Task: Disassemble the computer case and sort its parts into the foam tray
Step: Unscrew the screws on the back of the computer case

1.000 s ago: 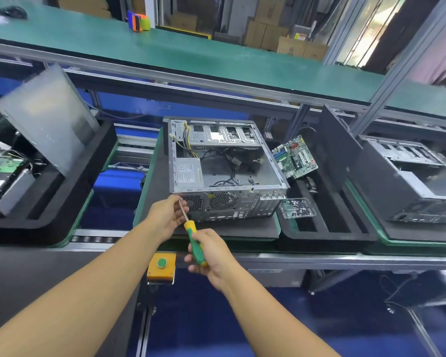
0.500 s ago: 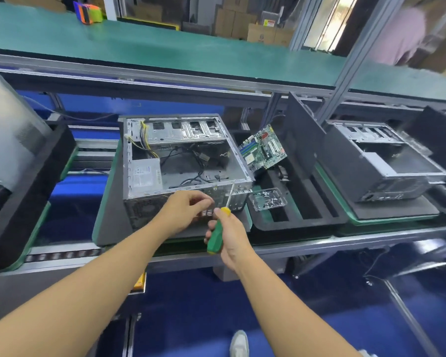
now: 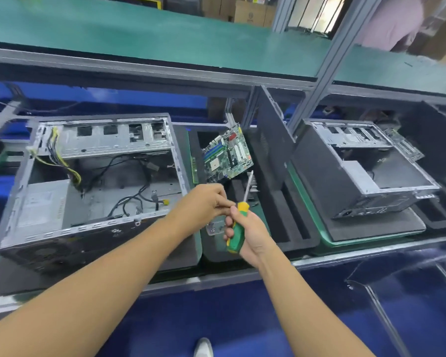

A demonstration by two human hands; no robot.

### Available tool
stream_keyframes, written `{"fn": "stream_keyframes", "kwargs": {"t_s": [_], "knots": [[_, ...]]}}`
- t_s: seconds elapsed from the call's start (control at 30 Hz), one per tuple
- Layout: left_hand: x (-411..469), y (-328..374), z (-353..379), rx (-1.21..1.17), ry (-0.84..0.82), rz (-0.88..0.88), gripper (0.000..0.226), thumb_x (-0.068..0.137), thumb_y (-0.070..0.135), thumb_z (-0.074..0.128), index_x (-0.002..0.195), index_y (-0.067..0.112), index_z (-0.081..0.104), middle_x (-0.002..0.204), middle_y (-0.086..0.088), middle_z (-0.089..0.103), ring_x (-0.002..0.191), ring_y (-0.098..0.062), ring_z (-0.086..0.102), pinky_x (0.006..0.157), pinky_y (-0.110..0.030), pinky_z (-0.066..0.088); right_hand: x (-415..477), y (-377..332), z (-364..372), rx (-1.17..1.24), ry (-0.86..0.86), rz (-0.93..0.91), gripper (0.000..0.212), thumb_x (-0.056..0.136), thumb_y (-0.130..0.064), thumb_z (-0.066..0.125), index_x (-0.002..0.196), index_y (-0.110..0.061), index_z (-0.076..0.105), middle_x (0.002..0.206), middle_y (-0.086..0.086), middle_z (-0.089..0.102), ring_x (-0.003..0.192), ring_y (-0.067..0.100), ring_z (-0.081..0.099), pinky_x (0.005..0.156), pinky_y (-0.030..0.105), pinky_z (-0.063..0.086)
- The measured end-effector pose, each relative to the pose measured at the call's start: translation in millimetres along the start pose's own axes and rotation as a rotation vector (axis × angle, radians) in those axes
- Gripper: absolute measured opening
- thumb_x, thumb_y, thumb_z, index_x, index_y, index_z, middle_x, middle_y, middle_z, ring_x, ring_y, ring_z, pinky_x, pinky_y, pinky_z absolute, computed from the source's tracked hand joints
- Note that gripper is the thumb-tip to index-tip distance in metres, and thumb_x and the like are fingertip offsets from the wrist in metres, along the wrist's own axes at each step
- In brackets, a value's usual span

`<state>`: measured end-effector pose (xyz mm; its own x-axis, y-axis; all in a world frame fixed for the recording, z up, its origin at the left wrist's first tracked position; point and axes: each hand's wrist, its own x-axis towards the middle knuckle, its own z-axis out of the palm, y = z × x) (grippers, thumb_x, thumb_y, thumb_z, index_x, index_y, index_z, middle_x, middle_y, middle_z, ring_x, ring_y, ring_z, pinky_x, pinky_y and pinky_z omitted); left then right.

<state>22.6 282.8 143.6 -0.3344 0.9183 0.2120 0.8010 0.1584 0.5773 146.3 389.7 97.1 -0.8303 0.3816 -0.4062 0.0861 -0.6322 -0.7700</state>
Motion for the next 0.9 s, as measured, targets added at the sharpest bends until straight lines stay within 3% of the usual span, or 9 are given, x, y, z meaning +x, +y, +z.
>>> {"fn": "stream_keyframes", "kwargs": {"t_s": [0.17,0.27,0.37,0.43,0.5,0.57,0.77,0.9], "knots": [[37.9,-8.4,10.6,0.09,-0.1,-0.075,0.036,0.09,0.03,0.07,0.124,0.017,0.07,0.106,-0.007,0.063,0.094,-0.02,0.058,0.083,-0.027,0.043,30.4,-20.9,-31.2,-0.115,-0.027,0.063,0.009,0.1,-0.013,0.057,0.091,-0.011,0.058,0.063,0.003,0.051,0.046,0.015,0.044,0.049,0.027,0.044],[41.7,-25.6,4.7,0.22,-0.103,-0.126,0.052,0.088,0.042,0.07,0.136,0.025,0.06,0.12,0.002,0.059,0.109,-0.016,0.053,0.092,-0.031,0.043,49.7,-20.5,-41.4,-0.551,0.079,0.006,0.012,0.097,-0.014,0.06,0.086,-0.012,0.058,0.064,0.002,0.054,0.047,0.013,0.048,0.047,0.025,0.045],[36.5,-45.1,-10.7,0.276,-0.003,-0.191,0.049,0.091,0.044,0.066,0.136,0.025,0.06,0.13,0.005,0.058,0.12,-0.018,0.052,0.101,-0.038,0.042,68.5,-14.9,-48.3,-0.948,0.192,-0.01,0.016,0.095,-0.014,0.058,0.079,-0.016,0.057,0.067,0.002,0.055,0.049,0.011,0.049,0.046,0.02,0.044],[28.9,-55.6,-20.0,0.292,0.013,-0.247,0.046,0.095,0.046,0.06,0.136,0.025,0.06,0.134,0.006,0.058,0.122,-0.017,0.053,0.102,-0.038,0.042,77.2,-9.0,-50.4,-1.089,0.206,0.063,0.009,0.09,-0.007,0.056,0.088,-0.014,0.06,0.073,0.004,0.058,0.052,0.015,0.051,0.048,0.022,0.043],[18.5,-63.9,-25.6,0.321,-0.035,-0.296,0.045,0.099,0.046,0.053,0.138,0.025,0.058,0.139,0.008,0.055,0.126,-0.015,0.051,0.103,-0.038,0.039,81.5,-1.0,-51.5,-1.063,0.226,0.116,0.012,0.09,-0.004,0.054,0.096,-0.013,0.06,0.08,0.006,0.061,0.054,0.017,0.05,0.047,0.021,0.041],[5.0,-70.9,-30.3,0.314,-0.057,-0.346,0.043,0.101,0.044,0.049,0.139,0.026,0.057,0.143,0.008,0.053,0.132,-0.013,0.047,0.105,-0.039,0.035,80.2,5.0,-51.1,-0.912,0.269,0.102,0.014,0.092,-0.004,0.05,0.09,-0.015,0.058,0.081,0.007,0.064,0.053,0.016,0.049,0.049,0.022,0.043],[-46.9,-87.1,-62.2,0.222,0.054,-0.433,0.037,0.102,0.037,0.051,0.135,0.024,0.061,0.14,0.007,0.057,0.129,-0.014,0.05,0.112,-0.043,0.034,56.0,15.5,-39.5,-0.499,0.373,0.015,0.01,0.099,-0.018,0.052,0.094,-0.012,0.059,0.067,0.0,0.059,0.047,0.013,0.049,0.049,0.029,0.043],[-95.4,-100.0,-99.8,0.239,0.12,-0.494,0.036,0.103,0.038,0.048,0.132,0.022,0.063,0.139,0.004,0.058,0.129,-0.017,0.051,0.11,-0.045,0.036,25.3,31.2,-0.8,-0.322,0.321,-0.073,0.01,0.096,-0.022,0.054,0.093,-0.014,0.061,0.063,0.001,0.055,0.044,0.015,0.046,0.046,0.027,0.04]]}}
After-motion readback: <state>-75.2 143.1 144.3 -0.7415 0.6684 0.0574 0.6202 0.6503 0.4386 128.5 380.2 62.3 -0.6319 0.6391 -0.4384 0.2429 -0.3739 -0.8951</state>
